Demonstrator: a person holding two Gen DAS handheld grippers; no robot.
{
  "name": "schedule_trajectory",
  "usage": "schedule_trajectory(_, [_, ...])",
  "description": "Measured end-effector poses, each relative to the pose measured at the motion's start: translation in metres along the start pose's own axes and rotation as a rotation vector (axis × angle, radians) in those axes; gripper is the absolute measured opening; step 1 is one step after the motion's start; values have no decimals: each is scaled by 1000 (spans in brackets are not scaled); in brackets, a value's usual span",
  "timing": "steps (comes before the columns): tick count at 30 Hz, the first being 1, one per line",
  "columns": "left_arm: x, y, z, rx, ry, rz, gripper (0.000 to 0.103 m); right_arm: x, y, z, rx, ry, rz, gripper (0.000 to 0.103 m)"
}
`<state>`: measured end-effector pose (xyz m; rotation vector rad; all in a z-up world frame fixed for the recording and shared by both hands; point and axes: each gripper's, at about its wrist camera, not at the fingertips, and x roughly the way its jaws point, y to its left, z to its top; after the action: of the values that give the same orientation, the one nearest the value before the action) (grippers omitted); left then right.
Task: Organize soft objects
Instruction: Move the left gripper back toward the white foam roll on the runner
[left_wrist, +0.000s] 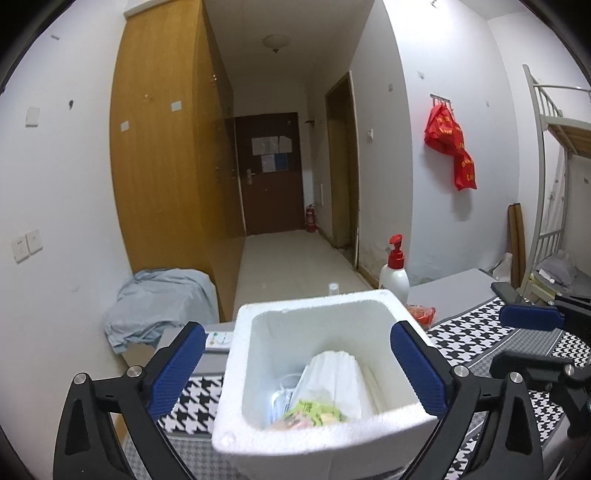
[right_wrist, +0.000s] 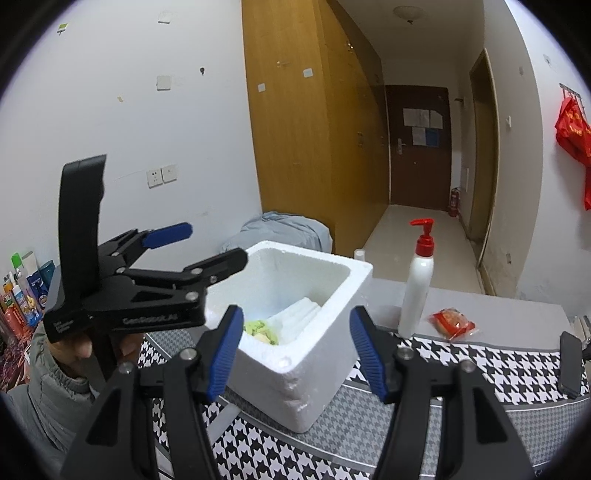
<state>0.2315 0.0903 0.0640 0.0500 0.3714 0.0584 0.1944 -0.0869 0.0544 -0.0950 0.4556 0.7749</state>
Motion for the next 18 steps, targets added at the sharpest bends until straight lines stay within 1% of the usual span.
schedule_trajectory(2, [-6,1,-3,-11,1,1,102,-1,0,-1,-1,-1,0,65])
schedule_trajectory(4, [-17,3,-10,-25,-3,2,102,-3,0,-2,-1,-2,2,68])
schedule_trajectory(6, [-25,2,-15,-36,-4,-3,102,-6,-1,-3,1,-10,4,76])
schedule_trajectory(8, [-35,-1,-20,-45,-3,-2,102,-10,-1,-5,0,-20,4,79])
schedule_trajectory(10, [-45,-4,-25,-60,-8,-6,102,-13,-2,-7,2,-27,6,86])
schedule_trajectory(12, [-54,-7,-30,-69,-7,-10,102,-17,-1,-9,-6,-31,4,98])
schedule_trajectory(15, [-63,-13,-42,-83,-1,5,102,-24,1,-13,-17,-55,-11,102])
schedule_trajectory(18, [-69,-17,-56,-107,5,28,102,-30,2,-18,-27,-66,-16,103])
